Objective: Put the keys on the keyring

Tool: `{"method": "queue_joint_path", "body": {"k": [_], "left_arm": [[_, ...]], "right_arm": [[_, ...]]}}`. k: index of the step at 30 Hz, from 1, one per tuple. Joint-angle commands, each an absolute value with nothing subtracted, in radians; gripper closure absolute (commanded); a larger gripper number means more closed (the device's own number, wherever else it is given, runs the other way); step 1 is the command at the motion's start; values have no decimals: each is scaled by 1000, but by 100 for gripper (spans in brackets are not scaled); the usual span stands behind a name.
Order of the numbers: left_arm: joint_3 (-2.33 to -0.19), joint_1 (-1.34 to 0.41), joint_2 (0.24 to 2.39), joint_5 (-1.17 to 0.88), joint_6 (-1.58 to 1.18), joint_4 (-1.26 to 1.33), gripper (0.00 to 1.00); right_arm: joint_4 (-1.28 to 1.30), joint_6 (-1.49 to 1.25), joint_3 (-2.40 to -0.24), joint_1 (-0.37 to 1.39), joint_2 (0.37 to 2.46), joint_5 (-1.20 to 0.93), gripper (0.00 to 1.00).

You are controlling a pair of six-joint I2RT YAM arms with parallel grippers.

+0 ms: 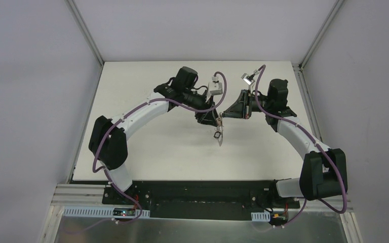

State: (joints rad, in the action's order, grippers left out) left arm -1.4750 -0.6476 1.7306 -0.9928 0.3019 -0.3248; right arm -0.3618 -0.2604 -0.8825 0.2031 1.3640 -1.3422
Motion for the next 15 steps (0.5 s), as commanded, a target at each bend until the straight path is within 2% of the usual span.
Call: {"method": "queue_joint_path", "body": {"k": [1, 5, 8, 15], "left_arm": [[-1483, -670, 1725, -1037, 309, -287, 48], [-1492, -676, 1741, -1047, 274, -266, 49], [-1499, -676, 1749, -1058, 257, -264, 57], [-1500, -675, 1743, -1084, 240, -296, 90]], "right_arm": [[-394, -242, -913, 198, 1330, -1350, 100], [-393, -242, -913, 197, 1327, -1349, 100], [-394, -242, -910, 195, 1324, -1347, 100], [-383, -225, -907, 186, 1324, -1342, 100]]}}
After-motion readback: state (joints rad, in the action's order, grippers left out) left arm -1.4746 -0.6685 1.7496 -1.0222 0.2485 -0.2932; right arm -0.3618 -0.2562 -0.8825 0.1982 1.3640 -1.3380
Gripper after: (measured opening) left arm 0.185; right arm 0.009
